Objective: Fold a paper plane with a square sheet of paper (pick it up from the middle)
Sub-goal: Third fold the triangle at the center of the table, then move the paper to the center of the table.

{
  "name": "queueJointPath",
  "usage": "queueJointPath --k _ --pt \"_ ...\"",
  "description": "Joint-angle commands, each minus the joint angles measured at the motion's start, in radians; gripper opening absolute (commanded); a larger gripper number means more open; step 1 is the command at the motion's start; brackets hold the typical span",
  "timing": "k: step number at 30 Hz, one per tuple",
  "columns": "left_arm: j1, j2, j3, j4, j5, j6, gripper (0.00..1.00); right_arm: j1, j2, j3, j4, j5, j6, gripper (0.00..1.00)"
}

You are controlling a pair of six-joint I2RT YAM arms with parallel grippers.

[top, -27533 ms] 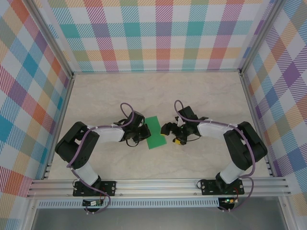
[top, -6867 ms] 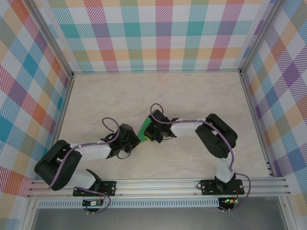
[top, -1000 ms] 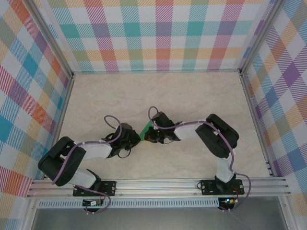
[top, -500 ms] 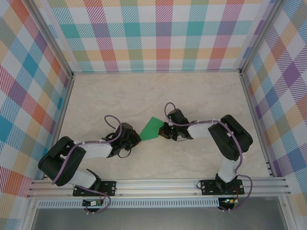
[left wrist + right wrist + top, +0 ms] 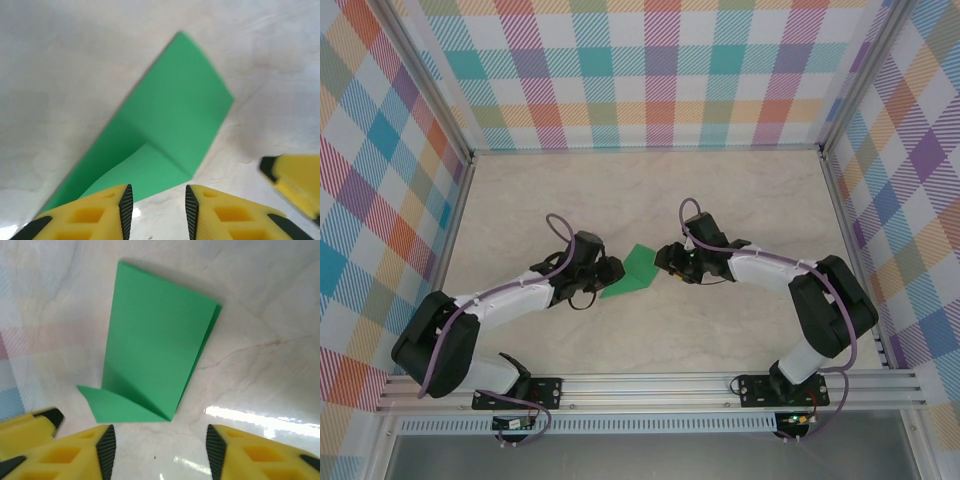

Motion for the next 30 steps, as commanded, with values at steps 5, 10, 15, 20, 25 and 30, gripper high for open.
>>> queueJointPath --k 5,10,15,20,25,30 --pt "0.009 0.076 0.078 -0.171 -0.046 0.169 0.39 -0.003 0.048 0.040 -0.010 -0.138 0.048 0.57" --pt "0.013 0.051 0.042 -0.223 -0.101 0.139 0.52 0.018 0.090 0.113 -0.055 -0.120 0.026 0.53" --pt "0.030 -0.010 0.054 -0.319 -0.164 0.115 0.75 0.051 0.214 0.294 -0.183 -0.032 -0.007 0.49" --pt "0.048 -0.052 0.084 -0.404 -0.221 0.109 0.97 0.060 0.356 0.466 -0.294 0.040 -0.029 0.47" --pt "0.063 -0.085 0.093 -0.434 -0.210 0.106 1.00 0.060 0.475 0.605 -0.372 0.040 -0.087 0.46" --pt "0.077 -0.103 0.093 -0.449 -0.202 0.103 1.00 0.071 0.578 0.713 -0.454 0.029 -0.243 0.40"
